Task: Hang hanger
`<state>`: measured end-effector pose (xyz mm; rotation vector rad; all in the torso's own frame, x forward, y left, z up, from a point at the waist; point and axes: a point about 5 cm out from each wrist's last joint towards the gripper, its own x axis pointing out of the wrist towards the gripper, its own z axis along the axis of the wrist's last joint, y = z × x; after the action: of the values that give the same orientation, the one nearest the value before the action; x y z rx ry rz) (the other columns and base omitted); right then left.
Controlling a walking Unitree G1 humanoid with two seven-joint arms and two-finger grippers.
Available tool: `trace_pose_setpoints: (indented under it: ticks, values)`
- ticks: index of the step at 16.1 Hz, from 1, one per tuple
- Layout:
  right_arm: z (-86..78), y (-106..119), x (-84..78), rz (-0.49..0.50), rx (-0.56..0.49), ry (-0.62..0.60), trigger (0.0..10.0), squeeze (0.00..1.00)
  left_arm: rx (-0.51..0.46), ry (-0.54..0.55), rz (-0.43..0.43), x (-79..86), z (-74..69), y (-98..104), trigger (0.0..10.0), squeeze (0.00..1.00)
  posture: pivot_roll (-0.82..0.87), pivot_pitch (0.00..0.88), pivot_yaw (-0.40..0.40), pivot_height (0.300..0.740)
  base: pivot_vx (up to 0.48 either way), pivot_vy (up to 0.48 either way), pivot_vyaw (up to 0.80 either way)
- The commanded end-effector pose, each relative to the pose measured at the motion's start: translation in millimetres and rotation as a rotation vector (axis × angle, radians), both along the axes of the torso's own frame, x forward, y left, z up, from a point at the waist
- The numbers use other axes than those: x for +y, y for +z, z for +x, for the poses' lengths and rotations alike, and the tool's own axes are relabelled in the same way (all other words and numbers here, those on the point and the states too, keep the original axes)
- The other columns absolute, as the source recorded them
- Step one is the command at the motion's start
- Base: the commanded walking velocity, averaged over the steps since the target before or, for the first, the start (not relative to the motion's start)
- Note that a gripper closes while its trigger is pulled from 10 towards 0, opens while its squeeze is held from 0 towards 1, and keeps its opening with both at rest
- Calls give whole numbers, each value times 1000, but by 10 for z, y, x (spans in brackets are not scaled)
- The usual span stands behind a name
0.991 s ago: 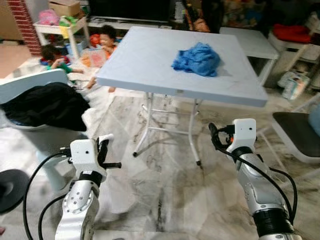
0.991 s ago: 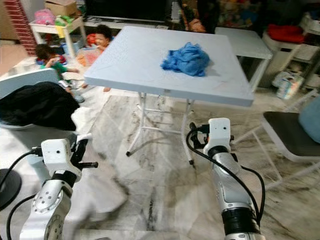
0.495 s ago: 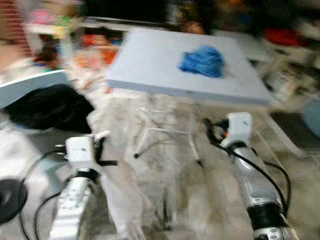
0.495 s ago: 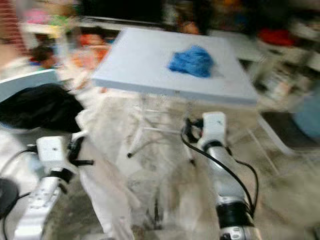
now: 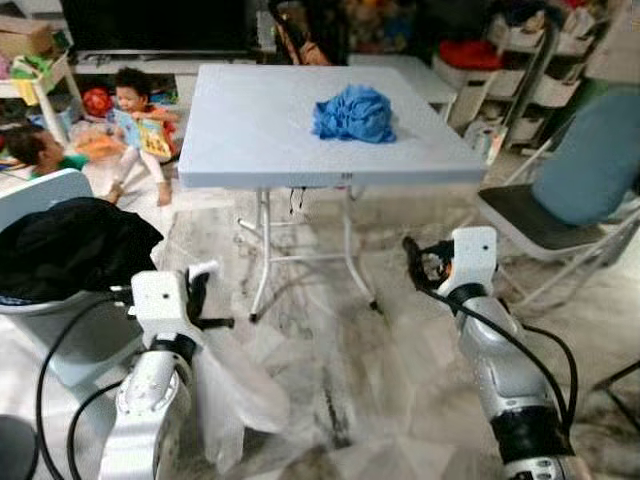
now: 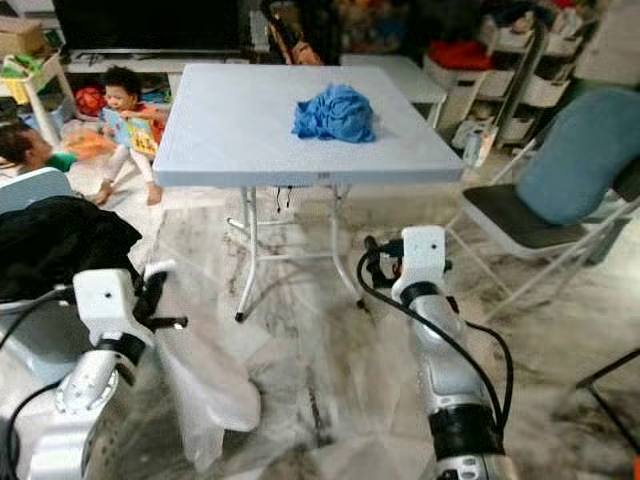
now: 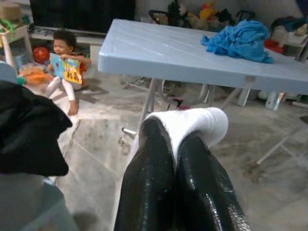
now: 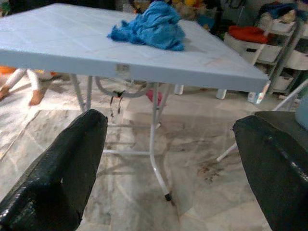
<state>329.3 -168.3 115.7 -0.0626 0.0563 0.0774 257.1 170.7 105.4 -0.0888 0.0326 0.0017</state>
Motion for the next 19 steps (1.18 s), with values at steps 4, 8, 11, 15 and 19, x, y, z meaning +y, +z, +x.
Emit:
trace_pose_setpoints:
  ticks: [4, 8, 11, 15, 19]
  values:
    - [21, 38, -97, -14, -9, -30, 10000, 0, -64, -56, -35, -117, 27, 103, 10000, 0, -17, 0, -54, 740, 0, 0, 0]
    - [17, 28, -82, -19, -7, -19, 10000, 0, -74, -65, -51, -125, 12, 99, 10000, 0, -18, 0, -56, 740, 200, 0, -800]
    - [16, 26, -77, -23, -6, -14, 10000, 0, -76, -69, -61, -136, 9, 102, 10000, 0, -17, 0, -56, 740, 293, 85, -800]
    - [25, 26, -62, -22, -8, -13, 10000, 0, -72, -75, -71, -147, 18, 96, 10000, 0, -16, 0, -54, 740, 297, 362, -800]
    - [30, 28, -53, -21, -9, -10, 10000, 0, -56, -72, -78, -151, 32, 84, 10000, 0, -16, 0, -54, 740, 270, 397, -800]
